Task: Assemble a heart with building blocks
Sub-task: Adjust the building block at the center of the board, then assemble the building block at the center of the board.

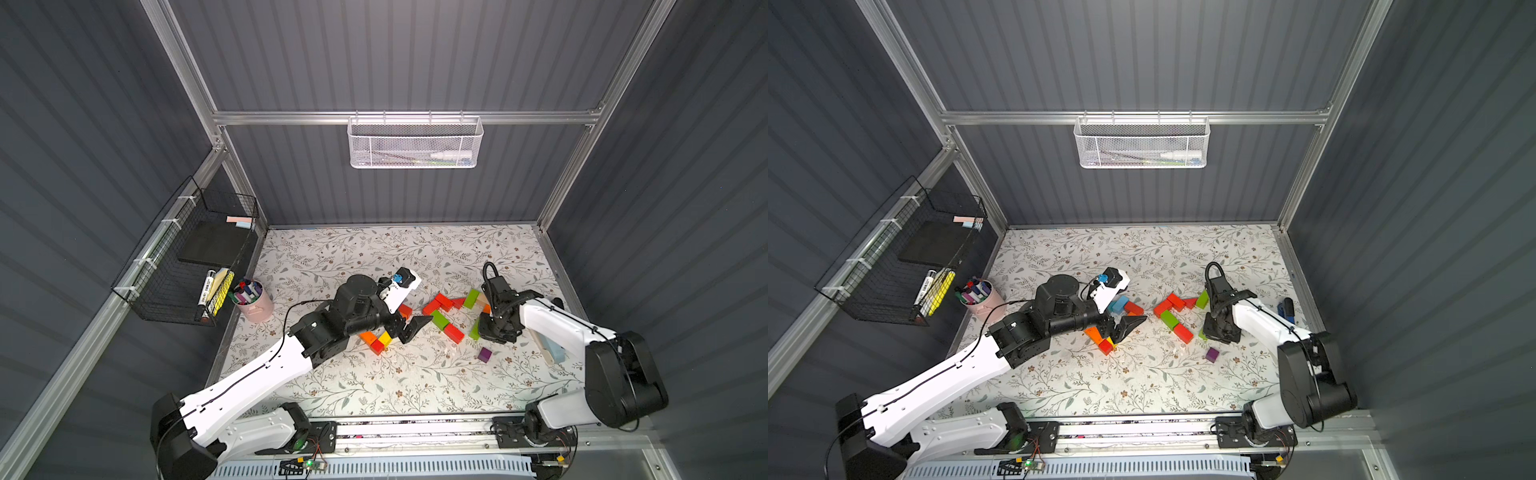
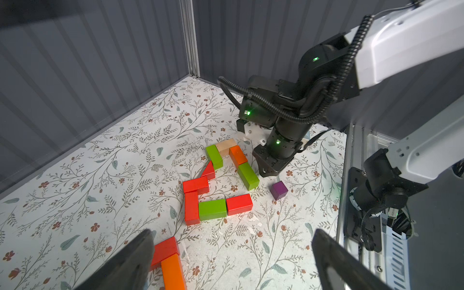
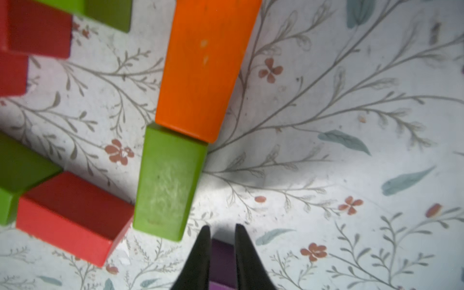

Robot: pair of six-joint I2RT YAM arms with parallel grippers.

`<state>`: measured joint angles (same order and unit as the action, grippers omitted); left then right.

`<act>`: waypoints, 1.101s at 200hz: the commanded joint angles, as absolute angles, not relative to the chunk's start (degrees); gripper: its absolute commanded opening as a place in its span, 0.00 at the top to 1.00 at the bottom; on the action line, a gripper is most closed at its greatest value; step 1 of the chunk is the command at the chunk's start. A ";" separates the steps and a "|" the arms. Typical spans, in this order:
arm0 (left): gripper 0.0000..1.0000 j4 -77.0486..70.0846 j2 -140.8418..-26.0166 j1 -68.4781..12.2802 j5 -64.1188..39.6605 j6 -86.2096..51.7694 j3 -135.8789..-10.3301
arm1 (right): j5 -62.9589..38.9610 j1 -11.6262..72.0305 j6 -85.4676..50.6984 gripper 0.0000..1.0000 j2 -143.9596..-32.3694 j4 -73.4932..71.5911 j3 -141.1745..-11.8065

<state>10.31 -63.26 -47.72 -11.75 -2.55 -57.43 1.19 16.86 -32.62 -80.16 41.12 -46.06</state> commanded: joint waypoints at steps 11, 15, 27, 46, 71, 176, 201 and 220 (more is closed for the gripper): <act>0.01 9.97 -63.10 -47.57 -11.86 -2.72 -57.07 | -0.50 16.96 -35.82 0.61 -73.98 44.92 -42.70; 0.01 9.98 -63.09 -47.63 -11.99 -2.74 -57.12 | -0.70 17.05 -36.02 0.59 -73.57 45.19 -42.49; 0.01 10.02 -63.14 -47.62 -12.12 -2.72 -57.13 | -1.17 17.20 -36.48 0.56 -72.51 45.71 -41.89; 0.01 10.04 -63.01 -47.55 -12.18 -2.68 -57.20 | -2.25 17.53 -37.15 0.50 -71.72 46.29 -41.20; 0.01 10.04 -62.70 -47.57 -12.04 -2.72 -57.05 | -3.84 18.57 -38.26 0.49 -71.36 45.05 -40.02; 0.01 10.04 -62.42 -47.62 -12.22 -2.64 -57.09 | -3.71 22.63 -40.74 0.61 -75.49 41.11 -39.59; 0.01 10.04 -62.47 -47.61 -12.22 -2.64 -57.09 | -3.74 23.22 -41.37 0.64 -76.13 40.17 -40.01; 0.01 10.03 -62.56 -47.58 -12.27 -2.53 -57.05 | -3.60 23.64 -42.07 0.65 -77.02 39.39 -40.67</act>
